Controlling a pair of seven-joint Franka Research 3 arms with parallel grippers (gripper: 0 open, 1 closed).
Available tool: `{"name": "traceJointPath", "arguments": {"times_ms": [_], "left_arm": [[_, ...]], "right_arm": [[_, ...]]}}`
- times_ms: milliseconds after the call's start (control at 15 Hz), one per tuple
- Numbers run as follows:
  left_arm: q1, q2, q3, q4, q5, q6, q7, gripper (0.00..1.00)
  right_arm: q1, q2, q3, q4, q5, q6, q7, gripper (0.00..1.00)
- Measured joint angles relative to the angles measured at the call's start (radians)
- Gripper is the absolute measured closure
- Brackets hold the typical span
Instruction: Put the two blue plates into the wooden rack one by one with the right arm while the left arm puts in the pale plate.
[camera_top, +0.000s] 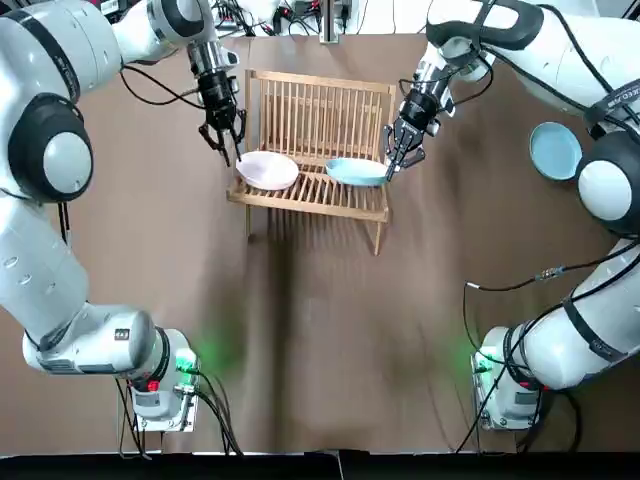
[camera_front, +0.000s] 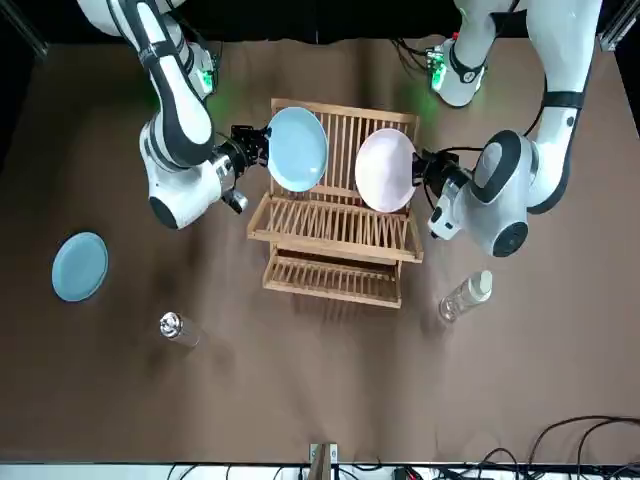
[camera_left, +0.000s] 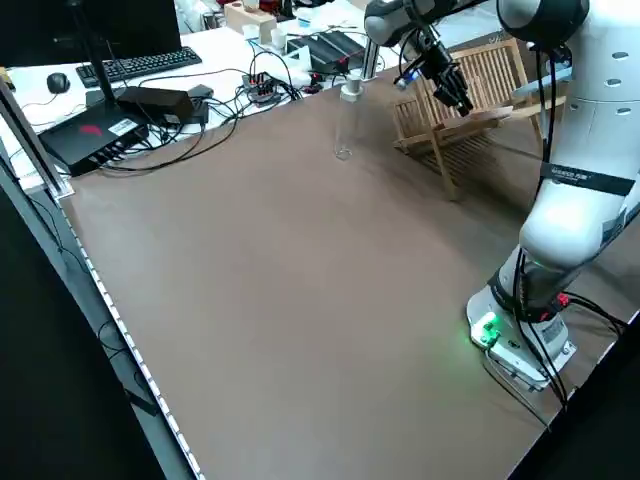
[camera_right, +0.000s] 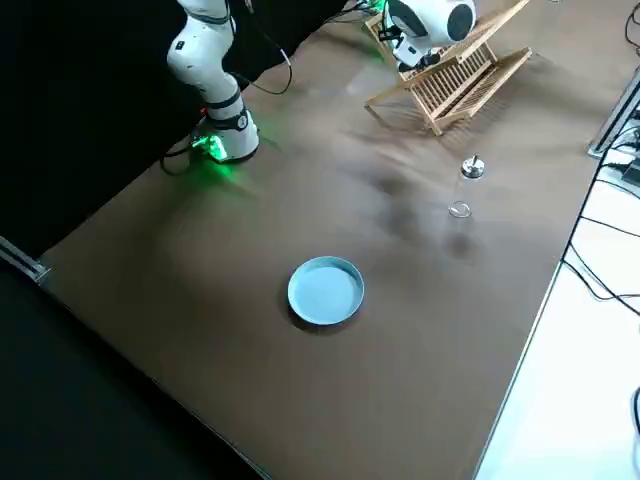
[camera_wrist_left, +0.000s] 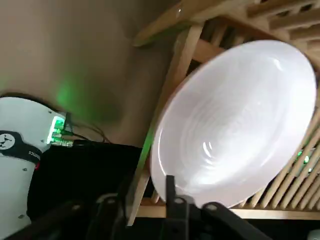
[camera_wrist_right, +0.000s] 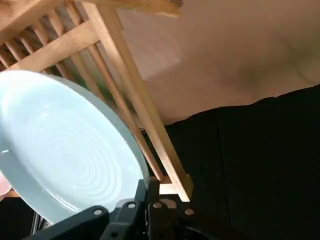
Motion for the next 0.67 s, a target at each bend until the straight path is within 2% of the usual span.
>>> {"name": "traceJointPath", "arguments": {"times_ms": [200, 333, 400, 467, 600, 667], "left_arm": [[0.014, 0.0, 0.007, 0.051, 0.002, 0.0, 0.0, 0.34], [0.021, 0.0, 0.012, 0.089, 0.066, 0.0, 0.007, 0.31], [0.025, -0.001, 0.012, 0.11, 0.131, -0.001, 0.02, 0.29], [0.029, -0.003, 0.012, 0.124, 0.187, -0.003, 0.046, 0.28], [0.035, -0.011, 0.012, 0.143, 0.254, -0.003, 0.121, 0.17], [0.041, -0.017, 0.013, 0.158, 0.274, -0.002, 0.167, 0.17]], "right_arm": [[0.0, 0.0, 0.0, 0.0, 0.0, 0.0, 0.0, 0.97], [0.0, 0.0, 0.0, 0.0, 0.001, 0.0, -0.001, 0.95], [0.0, 0.0, 0.0, 0.0, 0.001, 0.0, -0.001, 0.87], [0.0, 0.0, 0.0, 0.0, 0.001, -0.001, -0.001, 0.84], [0.0, 0.0, -0.001, 0.0, 0.001, -0.003, -0.001, 0.84], [0.0, 0.0, -0.002, 0.0, 0.001, -0.005, -0.001, 0.84]]}}
